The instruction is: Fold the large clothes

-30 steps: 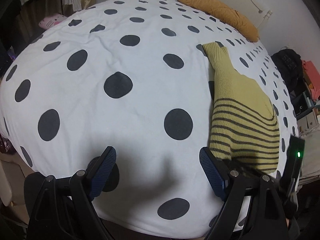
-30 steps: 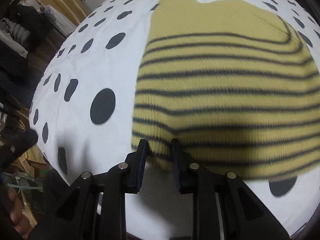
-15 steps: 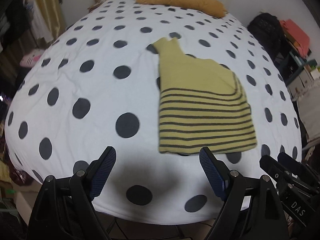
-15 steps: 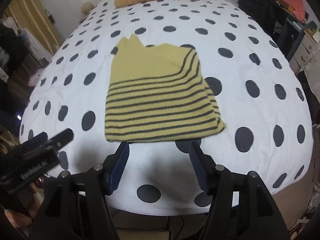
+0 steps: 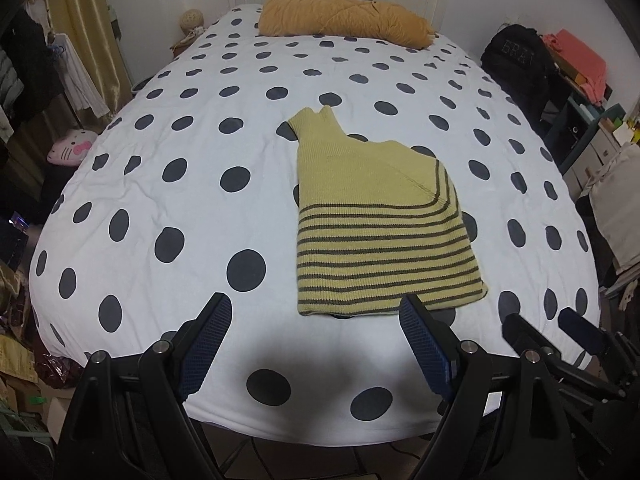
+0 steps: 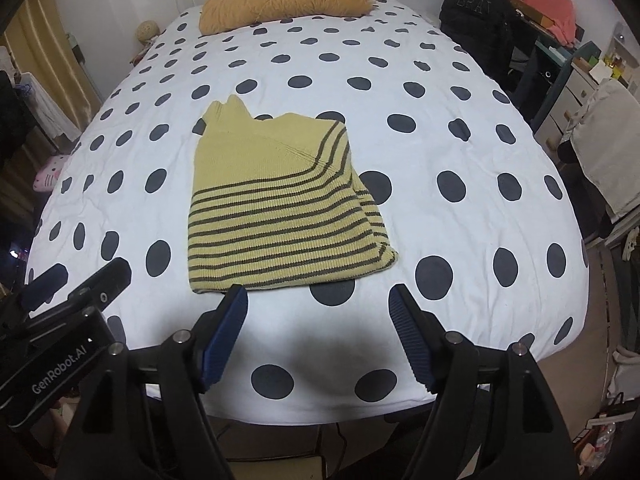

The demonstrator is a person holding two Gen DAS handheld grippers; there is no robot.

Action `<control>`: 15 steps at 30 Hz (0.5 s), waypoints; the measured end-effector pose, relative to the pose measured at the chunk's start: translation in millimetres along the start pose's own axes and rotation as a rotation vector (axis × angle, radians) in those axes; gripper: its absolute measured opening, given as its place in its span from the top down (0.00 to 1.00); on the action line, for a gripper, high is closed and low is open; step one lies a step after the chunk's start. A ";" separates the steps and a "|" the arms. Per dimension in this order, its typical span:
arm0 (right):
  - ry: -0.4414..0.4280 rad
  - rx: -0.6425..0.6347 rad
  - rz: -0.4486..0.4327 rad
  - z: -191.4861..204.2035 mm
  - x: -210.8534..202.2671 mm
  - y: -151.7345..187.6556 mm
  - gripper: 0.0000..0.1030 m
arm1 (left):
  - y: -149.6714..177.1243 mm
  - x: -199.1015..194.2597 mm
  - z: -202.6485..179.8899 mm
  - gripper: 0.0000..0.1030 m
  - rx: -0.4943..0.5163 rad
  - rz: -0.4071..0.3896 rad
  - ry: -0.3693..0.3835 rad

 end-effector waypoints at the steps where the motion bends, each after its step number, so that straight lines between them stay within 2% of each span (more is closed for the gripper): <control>1: -0.003 -0.001 0.000 1.1 -1.1 0.8 0.28 | 0.5 -2.1 0.4 0.16 -0.001 -0.003 -0.010; 15: 0.040 -0.032 0.017 5.8 -9.1 8.8 0.25 | 13.9 -3.2 9.3 0.16 -0.050 0.033 -0.004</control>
Point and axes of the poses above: each gripper's, at about its wrist camera, not at the fingertips, and x roughly the way its jaws point, z to its left, y to its underside, the point moved 2 cm from there along x, roughly the way its jaws point, and after that the axes turned 1 degree about z, right-handed, at the moved point
